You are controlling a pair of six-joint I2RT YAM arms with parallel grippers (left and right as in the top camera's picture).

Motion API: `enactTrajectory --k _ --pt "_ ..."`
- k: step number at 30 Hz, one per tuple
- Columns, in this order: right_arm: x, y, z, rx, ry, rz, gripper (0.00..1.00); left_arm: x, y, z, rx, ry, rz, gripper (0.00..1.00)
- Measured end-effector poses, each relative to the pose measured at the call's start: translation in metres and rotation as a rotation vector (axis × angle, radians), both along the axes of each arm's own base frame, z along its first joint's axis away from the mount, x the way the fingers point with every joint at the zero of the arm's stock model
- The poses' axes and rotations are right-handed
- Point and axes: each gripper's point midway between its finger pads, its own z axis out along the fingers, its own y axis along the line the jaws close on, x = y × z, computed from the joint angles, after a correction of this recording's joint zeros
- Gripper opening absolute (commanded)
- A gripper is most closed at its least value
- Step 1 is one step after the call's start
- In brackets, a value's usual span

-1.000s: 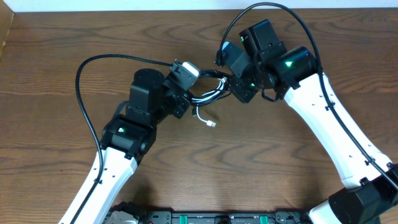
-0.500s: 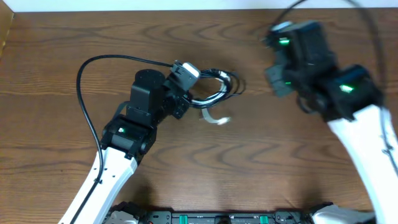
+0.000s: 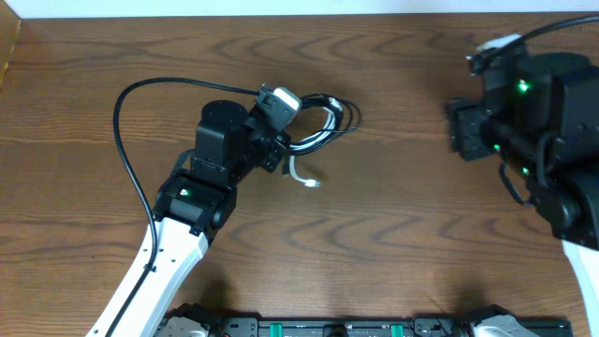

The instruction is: Untangle cables

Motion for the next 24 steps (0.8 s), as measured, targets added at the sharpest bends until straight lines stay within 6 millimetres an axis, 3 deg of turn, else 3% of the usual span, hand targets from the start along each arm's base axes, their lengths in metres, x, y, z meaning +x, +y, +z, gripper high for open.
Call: enactTrajectory --k 3,9,12,15,17,21,24 --pt "0.004 0.024 -0.016 0.006 0.057 0.113 0.94 -0.001 -0.012 0.01 -0.06 -0.018 -0.05 0.07" --pt "0.02 0.067 -0.063 -0.034 0.198 0.283 0.96 -0.013 -0.032 0.019 -0.141 -0.009 -0.164 0.07" --pt "0.025 0.084 -0.083 -0.061 0.243 0.341 0.96 -0.02 -0.04 0.021 -0.169 0.006 -0.22 0.07" --pt "0.03 0.098 -0.095 -0.08 0.258 0.388 0.89 -0.028 -0.047 0.021 -0.193 0.025 -0.274 0.07" --pt "0.031 0.103 -0.097 -0.084 0.253 0.405 0.72 -0.031 -0.049 0.021 -0.202 0.032 -0.292 0.07" --pt "0.031 0.106 -0.095 -0.086 0.241 0.427 0.25 -0.034 -0.052 0.022 -0.212 0.036 -0.313 0.07" --pt "0.03 0.107 -0.096 -0.088 0.246 0.436 0.02 -0.034 -0.052 0.023 -0.214 0.035 -0.315 0.07"
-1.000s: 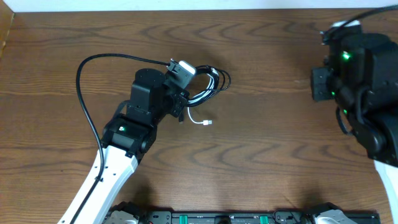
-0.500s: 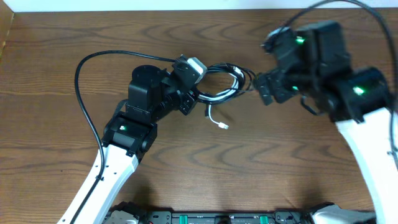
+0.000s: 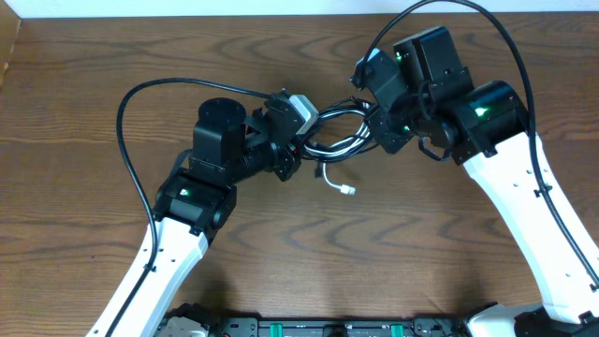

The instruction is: Untangle cables

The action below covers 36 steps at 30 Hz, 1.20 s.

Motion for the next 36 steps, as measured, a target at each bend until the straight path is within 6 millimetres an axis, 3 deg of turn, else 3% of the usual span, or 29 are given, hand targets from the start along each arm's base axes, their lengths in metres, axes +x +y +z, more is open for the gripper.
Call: enactTrajectory --k 12,14,15,17,20,25,30,33,36 --pt "-0.004 -0.009 0.002 -0.02 0.005 -0.083 0.01 0.003 0.004 -0.008 0.035 0.017 0.043 0.08" --pt "-0.007 -0.017 0.012 -0.027 -0.028 -0.13 0.01 0.003 0.007 -0.012 0.049 0.026 0.06 0.17" --pt "-0.009 -0.024 0.02 -0.03 -0.056 -0.161 0.01 0.004 0.008 -0.014 0.056 0.034 0.071 0.3" --pt "-0.013 -0.041 0.041 -0.032 -0.126 -0.226 0.01 0.006 0.013 -0.019 0.078 0.047 0.102 0.65" --pt "-0.026 -0.07 0.08 -0.005 -0.249 -0.321 0.01 0.01 0.022 -0.024 0.106 0.055 0.148 0.9" --pt "-0.059 -0.099 0.13 0.06 -0.403 -0.39 0.01 0.015 0.028 -0.03 0.127 0.068 0.184 0.94" --pt "-0.075 -0.11 0.149 0.114 -0.458 -0.424 0.01 0.019 0.028 -0.04 0.143 0.09 0.19 0.95" --pt "-0.076 -0.098 0.146 0.156 -0.427 -0.382 0.01 0.02 0.027 -0.043 0.142 0.098 0.192 0.95" --pt "-0.069 -0.071 0.135 0.207 -0.349 -0.289 0.01 0.023 0.025 -0.036 0.104 0.093 0.203 0.95"
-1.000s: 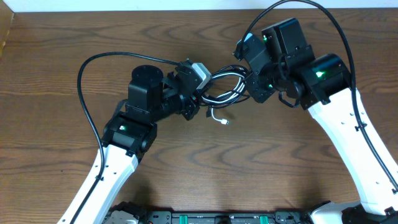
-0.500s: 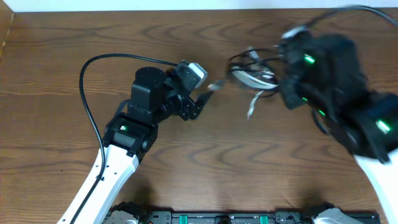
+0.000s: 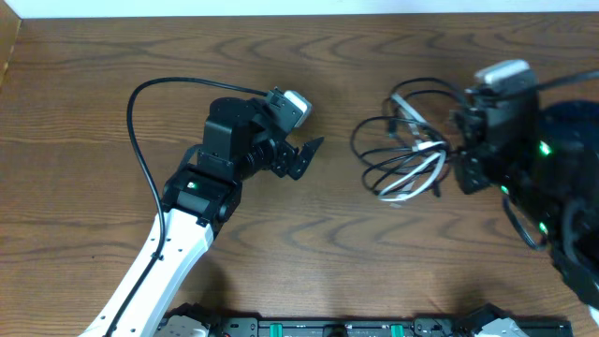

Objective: Untangle cables
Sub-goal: 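Pull the grasped cables rightward with the right gripper, separating them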

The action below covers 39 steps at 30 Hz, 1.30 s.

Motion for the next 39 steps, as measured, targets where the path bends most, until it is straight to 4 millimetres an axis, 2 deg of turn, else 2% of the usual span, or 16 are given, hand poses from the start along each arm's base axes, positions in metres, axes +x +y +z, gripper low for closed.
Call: enactTrajectory --k 3,5,7,9,11,13,15,18,25,29,30,32,34,35,36,39 --pt "0.017 0.025 -0.021 0.01 0.08 0.075 0.01 -0.002 -0.007 0.006 -0.044 0.002 -0.03 0.95" --pt "0.032 0.041 -0.045 -0.005 0.154 0.109 0.01 -0.006 -0.012 0.009 -0.071 0.008 -0.06 0.95" --pt "0.051 0.056 -0.076 -0.029 0.243 0.135 0.01 -0.01 -0.018 0.012 -0.096 0.013 -0.096 0.95" --pt "0.06 0.069 -0.097 -0.041 0.296 0.169 0.01 -0.013 -0.021 0.013 -0.108 0.016 -0.117 0.95" --pt "0.063 0.08 -0.107 -0.044 0.316 0.208 0.01 -0.014 -0.023 0.014 -0.116 0.015 -0.128 0.95" --pt "0.06 0.09 -0.108 -0.042 0.312 0.244 0.01 -0.015 -0.024 0.016 -0.124 0.016 -0.136 0.95" --pt "0.054 0.102 -0.1 -0.036 0.282 0.296 0.01 -0.015 -0.025 0.018 -0.132 0.009 -0.141 0.95" --pt "0.047 0.107 -0.094 -0.04 0.261 0.323 0.01 -0.015 -0.025 0.018 -0.134 0.012 -0.141 0.95" --pt "0.04 0.098 -0.082 -0.056 0.223 0.315 0.01 -0.021 -0.023 0.007 -0.102 0.05 -0.153 0.96" --pt "0.035 0.093 -0.072 -0.058 0.191 0.308 0.01 -0.022 -0.023 0.002 -0.082 0.05 -0.164 0.93" --pt "0.034 0.092 -0.07 -0.057 0.186 0.308 0.01 -0.021 -0.024 0.0 -0.078 0.054 -0.165 0.9" --pt "0.031 0.089 -0.063 -0.053 0.168 0.304 0.01 -0.019 -0.024 -0.007 -0.067 0.066 -0.169 0.69" --pt "0.029 0.087 -0.058 -0.049 0.152 0.301 0.01 -0.017 -0.025 -0.014 -0.055 0.077 -0.175 0.4" --pt "0.028 0.086 -0.057 -0.048 0.148 0.301 0.01 -0.016 -0.026 -0.016 -0.055 0.084 -0.175 0.21" --pt "0.027 0.085 -0.055 -0.046 0.142 0.3 0.01 -0.015 -0.026 -0.02 -0.052 0.091 -0.177 0.08" --pt "0.025 0.083 -0.051 -0.044 0.132 0.297 0.01 -0.014 -0.027 -0.026 -0.031 0.091 -0.191 0.07"
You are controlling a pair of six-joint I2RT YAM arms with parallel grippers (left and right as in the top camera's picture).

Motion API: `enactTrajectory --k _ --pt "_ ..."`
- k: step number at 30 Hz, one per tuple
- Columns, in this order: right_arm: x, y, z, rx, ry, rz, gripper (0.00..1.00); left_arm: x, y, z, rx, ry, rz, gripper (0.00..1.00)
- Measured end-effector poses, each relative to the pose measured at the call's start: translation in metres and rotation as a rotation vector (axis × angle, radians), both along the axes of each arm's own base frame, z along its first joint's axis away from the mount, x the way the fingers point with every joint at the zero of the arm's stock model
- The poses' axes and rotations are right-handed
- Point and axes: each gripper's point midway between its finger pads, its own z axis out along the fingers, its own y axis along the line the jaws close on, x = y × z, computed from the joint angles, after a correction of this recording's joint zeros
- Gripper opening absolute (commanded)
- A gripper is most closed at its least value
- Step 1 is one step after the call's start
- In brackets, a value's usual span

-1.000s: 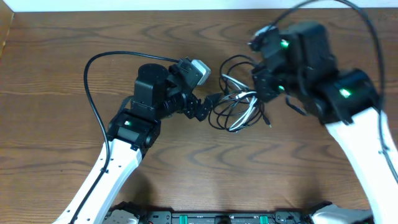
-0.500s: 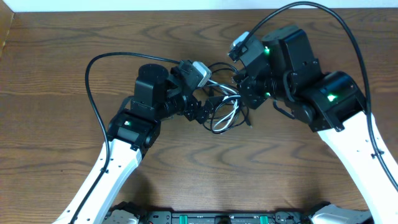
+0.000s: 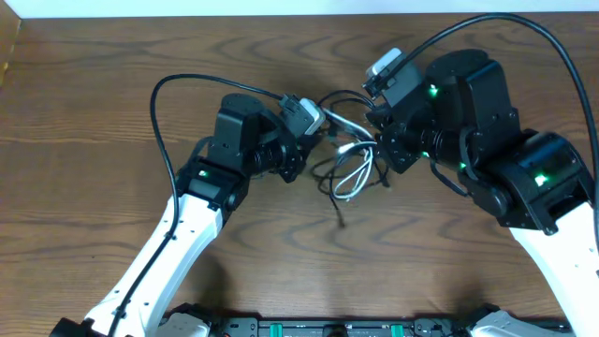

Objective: Untangle cables
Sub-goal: 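Pull the grasped cables rightward with the right gripper, separating them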

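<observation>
A tangle of cables (image 3: 348, 167) lies on the table's middle: a white cable (image 3: 357, 176) looped among thin black cables (image 3: 328, 180), one black end trailing toward the front. From the right, my right gripper (image 3: 382, 150) is shut on the bundle's right side. My left gripper (image 3: 307, 150) is at the bundle's left edge, touching or nearly touching the strands. Its dark fingers merge with the black cables, so their state is hidden.
The wooden table (image 3: 94, 187) stretches wide to the left and front. Each arm's own black lead arcs above it: the left arm's lead (image 3: 173, 84) at the back left, the right arm's lead (image 3: 552, 37) at the back right.
The right gripper has moved left with the cable bundle, from the right side to the table's middle. The left gripper, then open and apart from the cables, is now at the bundle's left edge.
First the left gripper alone held the tangle at the middle left, the right arm far off. Then both grippers were at the bundle. Later the right gripper had it at the right, the left open and empty. Now both meet at the bundle again.
</observation>
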Motion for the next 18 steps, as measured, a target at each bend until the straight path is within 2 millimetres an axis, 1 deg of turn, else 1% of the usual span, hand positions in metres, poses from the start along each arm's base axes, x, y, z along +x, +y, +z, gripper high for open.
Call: enactTrajectory --k 4,7,13,18 --pt "0.003 -0.007 -0.002 -0.028 -0.007 -0.034 0.01 0.0 0.0 0.0 0.007 -0.013 -0.012 0.07" --pt "0.009 -0.023 -0.006 -0.077 -0.014 -0.122 0.01 0.001 0.001 -0.001 0.017 -0.017 -0.005 0.07" --pt "0.027 -0.07 -0.008 -0.145 -0.025 -0.36 0.01 0.004 0.007 -0.005 0.046 -0.017 0.027 0.07" --pt "0.04 -0.118 -0.007 -0.163 -0.028 -0.562 0.01 0.004 0.01 -0.009 0.064 -0.006 0.043 0.07"
